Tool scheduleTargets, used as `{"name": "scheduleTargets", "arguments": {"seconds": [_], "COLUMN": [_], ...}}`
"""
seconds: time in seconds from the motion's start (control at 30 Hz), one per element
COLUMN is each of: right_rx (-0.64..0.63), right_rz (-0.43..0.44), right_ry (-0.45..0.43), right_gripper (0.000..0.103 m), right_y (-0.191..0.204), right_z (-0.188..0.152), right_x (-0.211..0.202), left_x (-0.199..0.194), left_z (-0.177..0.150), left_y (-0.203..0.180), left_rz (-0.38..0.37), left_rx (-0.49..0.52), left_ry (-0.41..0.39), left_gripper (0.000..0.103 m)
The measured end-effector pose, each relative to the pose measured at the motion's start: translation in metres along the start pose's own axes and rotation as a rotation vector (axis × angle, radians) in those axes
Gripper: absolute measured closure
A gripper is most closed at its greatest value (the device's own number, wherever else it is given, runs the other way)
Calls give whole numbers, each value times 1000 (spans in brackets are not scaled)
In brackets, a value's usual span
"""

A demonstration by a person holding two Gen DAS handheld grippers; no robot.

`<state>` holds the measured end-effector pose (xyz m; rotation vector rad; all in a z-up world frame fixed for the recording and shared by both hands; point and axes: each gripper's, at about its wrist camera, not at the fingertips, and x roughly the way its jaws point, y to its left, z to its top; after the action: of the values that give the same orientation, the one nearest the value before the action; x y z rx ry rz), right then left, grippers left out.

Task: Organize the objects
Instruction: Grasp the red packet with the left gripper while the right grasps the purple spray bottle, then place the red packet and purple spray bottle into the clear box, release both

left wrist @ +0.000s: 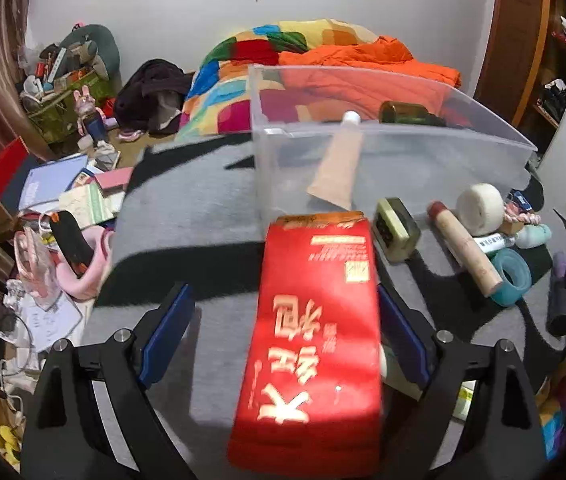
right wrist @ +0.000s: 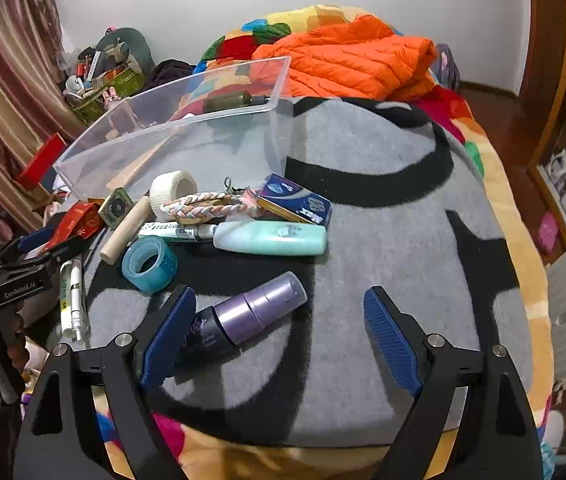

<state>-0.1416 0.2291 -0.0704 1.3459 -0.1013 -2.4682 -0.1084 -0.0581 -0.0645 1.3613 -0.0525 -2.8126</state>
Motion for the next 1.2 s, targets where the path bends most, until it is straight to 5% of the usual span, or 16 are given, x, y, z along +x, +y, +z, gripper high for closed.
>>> {"name": "scheduleTargets", "arguments": {"seconds": [0.27,0.37,0.5,0.73,1.1,1.2], "right_rx": [-8,-12,12,0,-35,-78], "right_rz": [42,62,71,76,36,-25], "right_ry": [25,16,1,-13,15,-17], "right_gripper": [22,32,51,71,66,76], "right_y": [18,18,10,2,25,35], "right_z": [-3,-4,-6,-12,-11,-18], "right_x": [16,12,5,-12,6,4], "left_x": [20,26,23,7,-35,-50], "left_z": [23,23,18,8,-8,-8], "left_y": [-2,0,-2,-10,-8,-7], "left_rz": [-33,-63,-119,-88,-21,-20], "left_rx": [44,37,32,35,12,10], "left_ry": [48,65,65,22,-71,-113], "left_gripper": [13,23,49,50,50,50]}}
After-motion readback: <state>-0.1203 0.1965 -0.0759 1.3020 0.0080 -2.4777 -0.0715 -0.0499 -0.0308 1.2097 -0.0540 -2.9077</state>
